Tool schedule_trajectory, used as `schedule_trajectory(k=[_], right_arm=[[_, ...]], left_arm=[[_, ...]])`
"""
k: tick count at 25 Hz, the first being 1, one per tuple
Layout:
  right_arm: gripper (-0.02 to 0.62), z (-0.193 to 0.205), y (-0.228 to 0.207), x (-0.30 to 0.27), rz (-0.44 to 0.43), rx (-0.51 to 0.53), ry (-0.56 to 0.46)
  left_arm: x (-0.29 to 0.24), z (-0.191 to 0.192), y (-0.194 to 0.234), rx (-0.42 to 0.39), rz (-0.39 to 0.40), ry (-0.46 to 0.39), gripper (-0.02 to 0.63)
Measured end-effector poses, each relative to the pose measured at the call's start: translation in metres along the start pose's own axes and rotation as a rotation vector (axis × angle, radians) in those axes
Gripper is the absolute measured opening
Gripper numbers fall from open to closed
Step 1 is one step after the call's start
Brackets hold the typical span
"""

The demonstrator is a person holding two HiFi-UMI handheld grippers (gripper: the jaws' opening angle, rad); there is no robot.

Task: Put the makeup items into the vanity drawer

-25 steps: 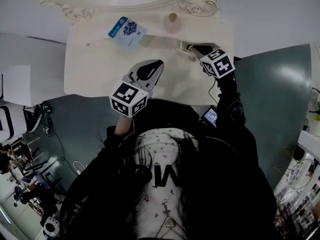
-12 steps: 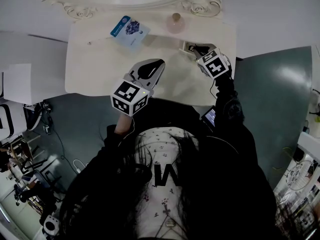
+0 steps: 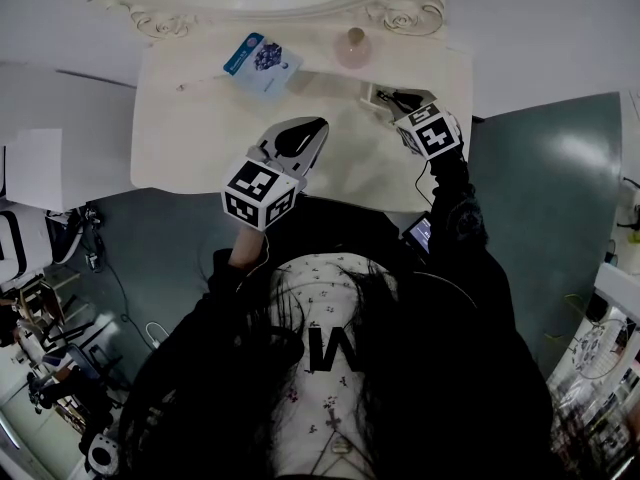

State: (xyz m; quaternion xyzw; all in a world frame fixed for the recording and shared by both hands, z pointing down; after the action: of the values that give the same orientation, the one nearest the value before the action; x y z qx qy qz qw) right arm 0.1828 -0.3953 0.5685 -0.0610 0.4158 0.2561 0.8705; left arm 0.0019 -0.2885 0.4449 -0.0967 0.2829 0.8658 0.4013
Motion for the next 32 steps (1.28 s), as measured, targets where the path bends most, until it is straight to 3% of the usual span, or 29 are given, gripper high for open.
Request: schedule_trajectory(k=[8, 14, 22, 32], right_arm=[[0.048, -0.013, 0.009, 0.016, 0.030, -0.070, -0.091], [0.048, -0.037, 0.031, 0.047, 0.037, -0.183, -0.246], [0.048, -0.076, 0.075, 0.081, 0.071, -0.241, -0.406], [0.049, -0.111, 0.149, 0.089, 0.067, -0.349, -0.530]], left_arm=[[0.006, 0.000, 0.006, -0.005, 0.015, -0.005, 0.000], [0.016, -0.001, 0.008, -0.012, 0.032, -0.013, 0.000], [0.037, -0.003, 0.015, -0.031, 0.067, -0.027, 0.000], [0.078, 0.004, 0.027, -0.067, 0.133, -0.031, 0.000]])
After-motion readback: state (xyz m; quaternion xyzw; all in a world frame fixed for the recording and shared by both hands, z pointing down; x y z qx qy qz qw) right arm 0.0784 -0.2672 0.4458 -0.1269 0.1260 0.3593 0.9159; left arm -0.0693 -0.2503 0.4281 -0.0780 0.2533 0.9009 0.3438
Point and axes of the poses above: the fingertips, and each gripper's own axes: x backward along the fingers, y to its left, z out of its underside, the point moved 5 cm from there along x, backward along the fingers, and after that the axes turned 11 degrees about x, right-handed, at the moved point
